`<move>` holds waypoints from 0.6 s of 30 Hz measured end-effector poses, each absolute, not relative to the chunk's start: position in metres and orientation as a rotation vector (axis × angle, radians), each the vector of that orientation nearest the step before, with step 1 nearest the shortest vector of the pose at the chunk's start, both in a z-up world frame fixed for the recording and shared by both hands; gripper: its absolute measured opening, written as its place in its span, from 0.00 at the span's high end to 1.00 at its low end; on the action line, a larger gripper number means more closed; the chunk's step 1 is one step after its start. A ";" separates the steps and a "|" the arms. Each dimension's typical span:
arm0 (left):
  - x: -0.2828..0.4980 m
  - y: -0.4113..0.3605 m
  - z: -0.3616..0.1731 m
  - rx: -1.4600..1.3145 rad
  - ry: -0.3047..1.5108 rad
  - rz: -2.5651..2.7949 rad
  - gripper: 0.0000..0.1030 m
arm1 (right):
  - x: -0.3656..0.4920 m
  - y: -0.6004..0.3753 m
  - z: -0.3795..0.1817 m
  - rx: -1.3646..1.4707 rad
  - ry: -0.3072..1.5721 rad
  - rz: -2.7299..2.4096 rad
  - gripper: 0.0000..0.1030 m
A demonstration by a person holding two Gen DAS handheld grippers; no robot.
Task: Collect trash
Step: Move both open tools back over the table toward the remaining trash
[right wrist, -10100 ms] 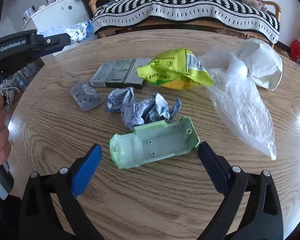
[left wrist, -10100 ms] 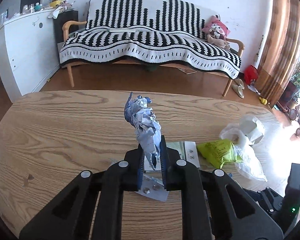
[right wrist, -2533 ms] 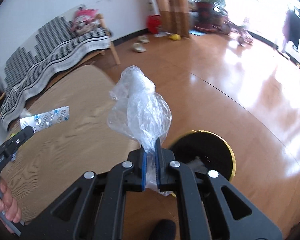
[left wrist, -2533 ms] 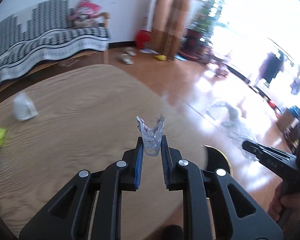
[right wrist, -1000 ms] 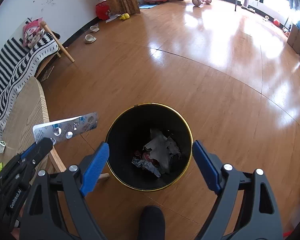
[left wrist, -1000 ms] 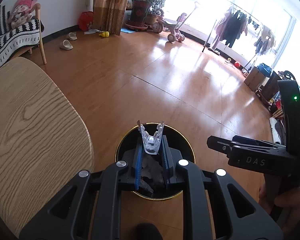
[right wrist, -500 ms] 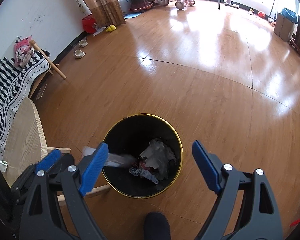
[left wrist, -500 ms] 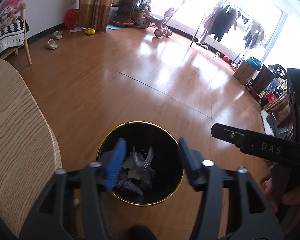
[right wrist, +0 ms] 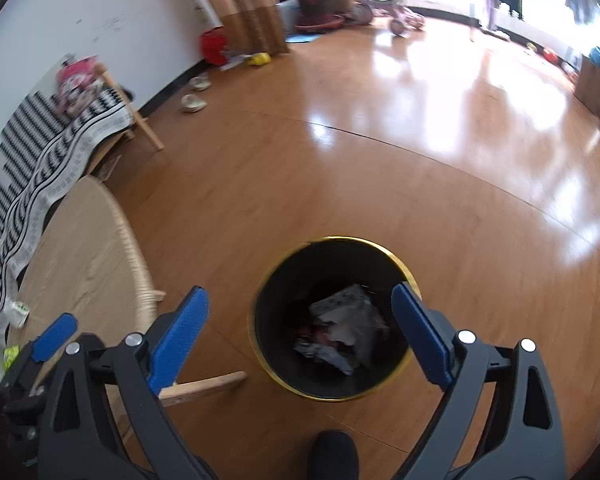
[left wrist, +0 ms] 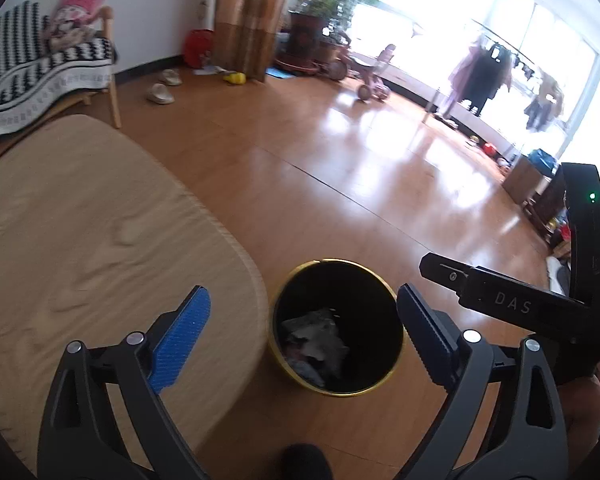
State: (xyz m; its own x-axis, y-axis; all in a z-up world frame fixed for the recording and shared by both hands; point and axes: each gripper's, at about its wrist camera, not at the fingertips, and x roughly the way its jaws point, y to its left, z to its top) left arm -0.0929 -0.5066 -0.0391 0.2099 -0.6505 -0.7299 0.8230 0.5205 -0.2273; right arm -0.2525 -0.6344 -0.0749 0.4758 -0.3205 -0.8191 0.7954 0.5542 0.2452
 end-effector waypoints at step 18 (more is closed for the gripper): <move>0.054 -0.212 0.008 0.032 0.839 -0.469 0.10 | -0.019 -0.396 -0.025 0.405 0.847 -0.269 0.12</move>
